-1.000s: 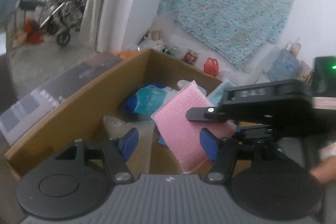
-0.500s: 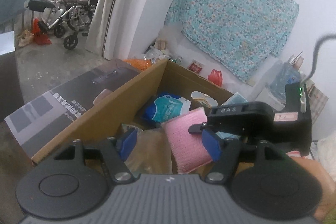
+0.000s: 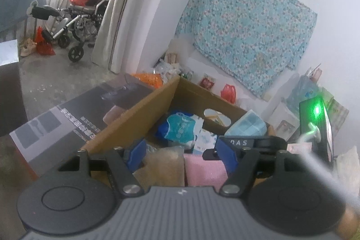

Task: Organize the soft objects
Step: 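Move the right tool back toward the pink plush pig toy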

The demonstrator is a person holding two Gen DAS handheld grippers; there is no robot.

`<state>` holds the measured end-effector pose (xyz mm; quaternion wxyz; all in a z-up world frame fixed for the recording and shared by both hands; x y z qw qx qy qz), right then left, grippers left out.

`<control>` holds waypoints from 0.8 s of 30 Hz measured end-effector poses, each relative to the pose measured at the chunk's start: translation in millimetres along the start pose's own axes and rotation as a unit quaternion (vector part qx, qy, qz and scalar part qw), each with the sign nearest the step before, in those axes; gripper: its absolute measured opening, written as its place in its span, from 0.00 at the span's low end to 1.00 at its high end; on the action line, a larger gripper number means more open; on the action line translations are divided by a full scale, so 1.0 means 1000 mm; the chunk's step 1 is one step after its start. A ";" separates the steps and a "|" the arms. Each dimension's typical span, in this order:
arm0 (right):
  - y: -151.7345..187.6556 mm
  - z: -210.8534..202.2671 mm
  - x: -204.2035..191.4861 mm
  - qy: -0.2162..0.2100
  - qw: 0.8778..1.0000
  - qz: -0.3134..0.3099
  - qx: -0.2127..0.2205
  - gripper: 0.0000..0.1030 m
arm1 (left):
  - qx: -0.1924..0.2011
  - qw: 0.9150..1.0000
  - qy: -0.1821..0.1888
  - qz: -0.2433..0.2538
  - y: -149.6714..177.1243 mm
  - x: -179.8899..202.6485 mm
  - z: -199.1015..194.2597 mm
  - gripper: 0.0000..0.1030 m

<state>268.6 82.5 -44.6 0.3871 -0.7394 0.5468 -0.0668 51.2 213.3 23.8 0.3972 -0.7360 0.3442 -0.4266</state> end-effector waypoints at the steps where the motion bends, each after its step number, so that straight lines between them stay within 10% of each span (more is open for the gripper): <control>1: -0.001 0.000 0.001 -0.008 1.000 0.002 -0.005 0.79 | 0.003 1.000 -0.001 0.000 -0.002 -0.001 -0.003 0.69; 13: -0.001 -0.049 0.008 -0.154 0.984 0.084 -0.016 0.79 | 0.021 0.999 0.023 0.008 -0.011 -0.003 -0.033 0.79; 19: 0.010 -0.150 0.038 -0.219 0.973 0.053 0.042 0.87 | 0.020 0.991 0.121 0.048 0.004 0.033 -0.064 0.91; 24: 0.044 -0.251 0.114 -0.194 0.966 0.068 0.158 0.93 | 0.002 0.972 0.216 0.097 0.032 0.081 -0.085 0.95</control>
Point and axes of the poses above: each gripper's, at about its wrist camera, not at the fingertips, and z roughly the way its jaws point, x to its right, y to its underside, the point moved 1 cm from there along z, roughly the way its jaws point, and after that the axes turned 12 degrees about x, right-handed, at the moved point
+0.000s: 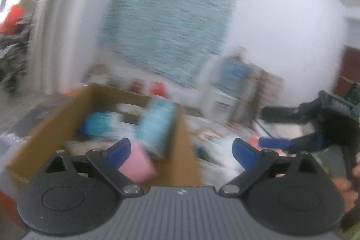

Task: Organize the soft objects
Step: 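Move the right tool back toward the pink plush pig toy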

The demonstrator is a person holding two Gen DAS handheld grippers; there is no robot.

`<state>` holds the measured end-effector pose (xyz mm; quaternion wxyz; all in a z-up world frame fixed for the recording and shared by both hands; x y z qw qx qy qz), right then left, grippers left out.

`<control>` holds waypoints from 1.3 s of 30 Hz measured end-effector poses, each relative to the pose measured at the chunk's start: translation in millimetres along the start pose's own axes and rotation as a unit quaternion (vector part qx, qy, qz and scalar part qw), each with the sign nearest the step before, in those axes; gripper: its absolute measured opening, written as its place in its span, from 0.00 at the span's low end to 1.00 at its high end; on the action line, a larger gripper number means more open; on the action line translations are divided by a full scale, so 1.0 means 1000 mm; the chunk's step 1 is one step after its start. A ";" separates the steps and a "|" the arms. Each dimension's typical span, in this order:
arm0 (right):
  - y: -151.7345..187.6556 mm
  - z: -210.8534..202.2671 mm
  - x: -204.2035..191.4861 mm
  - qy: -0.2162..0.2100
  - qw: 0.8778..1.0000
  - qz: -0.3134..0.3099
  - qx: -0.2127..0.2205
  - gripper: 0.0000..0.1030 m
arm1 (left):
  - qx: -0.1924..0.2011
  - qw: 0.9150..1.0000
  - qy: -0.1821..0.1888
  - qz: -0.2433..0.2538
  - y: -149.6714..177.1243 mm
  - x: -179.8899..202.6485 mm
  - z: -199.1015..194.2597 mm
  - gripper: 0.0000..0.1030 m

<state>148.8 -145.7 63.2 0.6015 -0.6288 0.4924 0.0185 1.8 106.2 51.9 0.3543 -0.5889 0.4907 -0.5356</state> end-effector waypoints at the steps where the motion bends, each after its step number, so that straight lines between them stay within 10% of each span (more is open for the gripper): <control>1: 0.001 -0.028 0.009 0.015 0.999 -0.001 0.032 0.96 | -0.007 1.000 0.022 0.009 0.004 0.013 0.002 0.95; 8: 0.048 -0.192 0.076 0.154 0.964 0.047 0.212 0.98 | -0.074 0.982 0.159 0.075 0.050 0.112 0.032 0.96; 14: 0.104 -0.232 0.117 0.187 0.946 0.103 0.242 0.98 | -0.128 0.958 0.234 0.105 0.110 0.180 0.055 0.95; 26: 0.113 -0.213 0.175 0.197 0.947 0.123 0.220 0.66 | -0.171 0.952 0.237 0.091 0.179 0.228 0.105 0.66; 39: 0.069 -0.217 0.203 0.181 0.932 0.156 0.273 0.71 | -0.179 0.959 0.203 0.089 0.128 0.253 0.184 0.63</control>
Point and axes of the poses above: each gripper's, at about its wrist camera, not at the fingertips, and z roughly the way its jaws point, x to its right, y to its underside, the point moved 1 cm from there along z, roughly the way its jaws point, and after that the axes turned 12 degrees about x, right-handed, at the moved point
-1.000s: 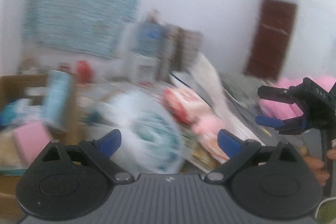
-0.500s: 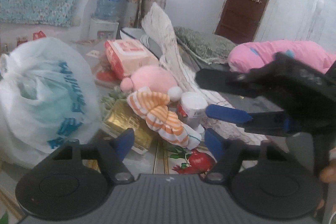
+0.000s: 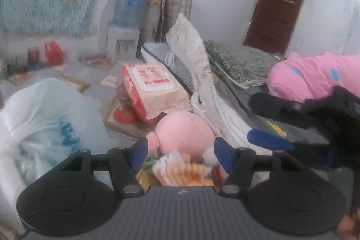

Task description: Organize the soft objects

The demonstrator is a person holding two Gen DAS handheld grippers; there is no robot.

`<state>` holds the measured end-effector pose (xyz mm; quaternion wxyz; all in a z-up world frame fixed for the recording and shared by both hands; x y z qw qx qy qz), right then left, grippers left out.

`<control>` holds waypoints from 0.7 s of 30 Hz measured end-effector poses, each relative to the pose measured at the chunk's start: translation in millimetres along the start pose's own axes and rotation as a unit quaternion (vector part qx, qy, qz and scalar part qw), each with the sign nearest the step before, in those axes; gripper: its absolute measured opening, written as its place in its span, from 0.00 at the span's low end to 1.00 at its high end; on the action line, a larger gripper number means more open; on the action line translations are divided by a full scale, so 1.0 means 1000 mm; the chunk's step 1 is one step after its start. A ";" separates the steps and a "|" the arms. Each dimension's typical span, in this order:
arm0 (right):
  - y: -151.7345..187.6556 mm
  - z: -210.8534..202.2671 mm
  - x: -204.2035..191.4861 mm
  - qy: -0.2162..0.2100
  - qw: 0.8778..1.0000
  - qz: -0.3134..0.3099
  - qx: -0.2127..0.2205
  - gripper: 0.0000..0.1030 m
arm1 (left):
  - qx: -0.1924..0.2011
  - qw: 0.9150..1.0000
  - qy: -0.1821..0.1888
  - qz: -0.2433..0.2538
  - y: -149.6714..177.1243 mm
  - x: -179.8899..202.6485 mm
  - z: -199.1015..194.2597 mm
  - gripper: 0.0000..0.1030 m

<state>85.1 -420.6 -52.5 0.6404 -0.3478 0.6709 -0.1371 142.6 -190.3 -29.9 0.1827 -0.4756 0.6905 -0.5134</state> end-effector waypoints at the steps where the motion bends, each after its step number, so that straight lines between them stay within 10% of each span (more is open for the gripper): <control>1: -0.003 0.006 0.002 0.004 1.000 0.006 -0.003 0.73 | -0.015 1.000 0.001 -0.010 -0.005 -0.004 0.009 0.63; 8: -0.005 0.050 0.041 0.052 0.992 0.098 -0.056 0.80 | -0.103 0.994 0.011 -0.024 -0.009 -0.014 0.068 0.70; 21: -0.010 0.055 0.067 0.062 0.987 0.143 -0.043 0.88 | -0.124 0.992 -0.009 -0.026 -0.010 -0.012 0.106 0.83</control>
Point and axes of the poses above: each gripper's, at about its wrist camera, not at the fingertips, and z roughly the way its jaws point, x to its right, y to its underside, the point moved 1 cm from there along z, roughly the way its jaws point, and after that the axes turned 12 degrees about x, right-handed, at the moved point
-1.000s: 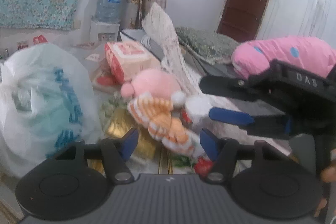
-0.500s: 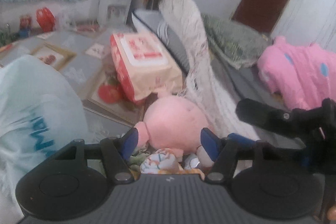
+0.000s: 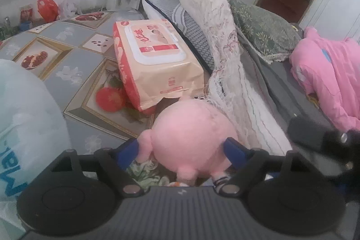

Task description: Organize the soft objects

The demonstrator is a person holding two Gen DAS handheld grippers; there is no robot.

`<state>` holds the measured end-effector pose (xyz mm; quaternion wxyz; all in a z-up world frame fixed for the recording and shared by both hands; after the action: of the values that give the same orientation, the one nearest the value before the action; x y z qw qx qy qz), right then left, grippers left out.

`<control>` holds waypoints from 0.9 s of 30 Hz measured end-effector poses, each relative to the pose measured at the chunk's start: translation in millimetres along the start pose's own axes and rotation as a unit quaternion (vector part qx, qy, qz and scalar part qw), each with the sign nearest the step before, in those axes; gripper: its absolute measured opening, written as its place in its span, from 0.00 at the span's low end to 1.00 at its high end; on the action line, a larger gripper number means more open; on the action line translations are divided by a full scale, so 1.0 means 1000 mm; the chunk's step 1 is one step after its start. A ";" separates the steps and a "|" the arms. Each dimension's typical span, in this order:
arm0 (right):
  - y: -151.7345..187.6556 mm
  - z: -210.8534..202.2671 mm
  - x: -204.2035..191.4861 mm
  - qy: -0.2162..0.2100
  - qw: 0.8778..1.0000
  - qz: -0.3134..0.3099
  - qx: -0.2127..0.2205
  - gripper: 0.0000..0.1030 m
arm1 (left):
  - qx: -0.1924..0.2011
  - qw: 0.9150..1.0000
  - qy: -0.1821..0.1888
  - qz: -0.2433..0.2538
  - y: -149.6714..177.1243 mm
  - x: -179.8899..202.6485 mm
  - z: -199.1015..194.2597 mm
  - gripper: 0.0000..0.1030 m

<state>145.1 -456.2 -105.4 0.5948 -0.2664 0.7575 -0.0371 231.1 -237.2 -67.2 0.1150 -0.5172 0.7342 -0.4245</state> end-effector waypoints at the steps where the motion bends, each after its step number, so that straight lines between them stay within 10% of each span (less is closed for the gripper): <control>1: 0.001 0.001 0.003 0.001 1.000 0.004 -0.002 0.88 | -0.001 1.000 -0.001 0.003 -0.001 0.002 0.002 0.83; 10: 0.002 0.026 0.008 -0.014 0.999 0.021 -0.019 0.89 | 0.020 1.000 0.000 0.005 -0.001 0.009 -0.002 0.66; 17: 0.000 0.039 0.006 -0.035 0.999 0.026 -0.028 0.94 | 0.033 0.999 0.024 0.013 -0.009 0.013 -0.025 0.33; 27: 0.002 0.032 -0.019 -0.074 0.996 -0.001 -0.041 0.94 | 0.029 0.999 0.038 -0.004 0.000 0.015 -0.044 0.38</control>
<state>176.2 -437.4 -98.6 0.6378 -0.2930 0.7121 0.0132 197.9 -227.7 -36.4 0.1001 -0.5001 0.7234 -0.4654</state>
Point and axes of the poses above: each gripper's, at about its wrist camera, not at the fingertips, and z roughly the way its jaws point, x to its right, y to its underside, the point moved 1 cm from there along z, roughly the way its jaws point, and after that the axes turned 12 degrees about x, right-handed, at the moved point
